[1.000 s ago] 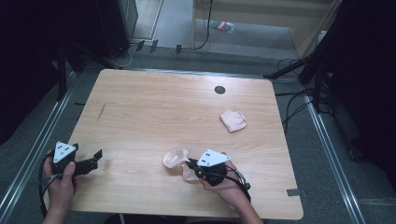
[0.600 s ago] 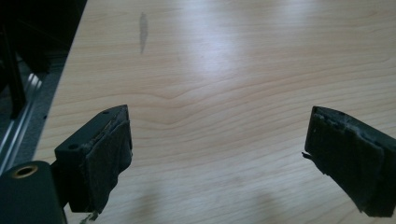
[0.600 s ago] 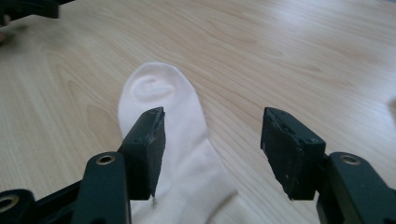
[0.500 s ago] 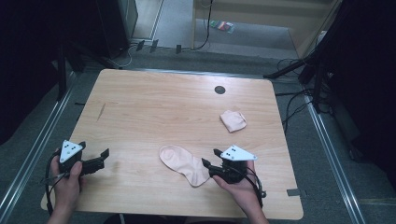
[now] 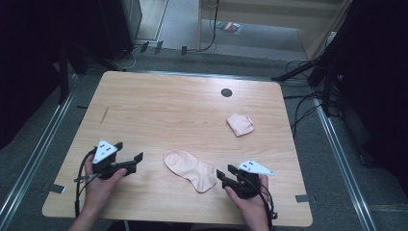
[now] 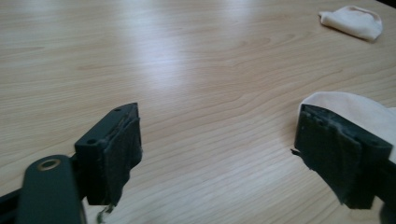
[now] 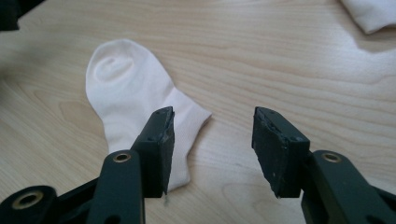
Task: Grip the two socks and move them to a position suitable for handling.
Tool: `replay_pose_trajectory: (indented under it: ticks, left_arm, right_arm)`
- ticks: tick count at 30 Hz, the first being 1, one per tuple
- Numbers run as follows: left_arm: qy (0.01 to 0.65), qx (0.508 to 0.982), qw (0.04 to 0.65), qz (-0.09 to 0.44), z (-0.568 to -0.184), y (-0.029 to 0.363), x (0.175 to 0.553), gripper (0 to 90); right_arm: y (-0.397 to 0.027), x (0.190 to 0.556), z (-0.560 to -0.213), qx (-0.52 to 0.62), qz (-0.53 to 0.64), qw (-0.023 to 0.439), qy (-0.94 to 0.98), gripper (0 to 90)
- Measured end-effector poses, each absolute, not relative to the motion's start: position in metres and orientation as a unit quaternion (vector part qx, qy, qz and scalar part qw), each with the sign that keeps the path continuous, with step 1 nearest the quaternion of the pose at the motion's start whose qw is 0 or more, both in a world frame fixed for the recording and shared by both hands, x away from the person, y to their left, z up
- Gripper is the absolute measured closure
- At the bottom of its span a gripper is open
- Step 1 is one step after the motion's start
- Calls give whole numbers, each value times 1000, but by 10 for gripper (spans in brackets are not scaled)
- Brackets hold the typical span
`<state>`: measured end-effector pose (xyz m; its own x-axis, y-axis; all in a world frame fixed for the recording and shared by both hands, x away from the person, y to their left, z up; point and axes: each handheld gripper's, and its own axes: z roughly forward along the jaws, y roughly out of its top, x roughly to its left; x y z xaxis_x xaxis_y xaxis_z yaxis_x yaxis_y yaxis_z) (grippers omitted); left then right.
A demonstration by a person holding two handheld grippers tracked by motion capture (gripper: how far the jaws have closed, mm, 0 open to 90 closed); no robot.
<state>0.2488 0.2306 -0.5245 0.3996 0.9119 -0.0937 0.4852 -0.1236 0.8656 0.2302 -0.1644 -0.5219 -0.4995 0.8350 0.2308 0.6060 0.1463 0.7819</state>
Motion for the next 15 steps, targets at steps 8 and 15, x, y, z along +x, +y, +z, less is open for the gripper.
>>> replay_pose_trajectory:
  ticks: [8,15]
  left_arm:
    - [464,743,438,202,-530,185,267,498]
    - [437,767,433,184,-532,162,278,613]
  right_arm:
    - [-150,227,-534,498,426,105,748,583]
    - [-139,220,-540,508,409,122,748,581]
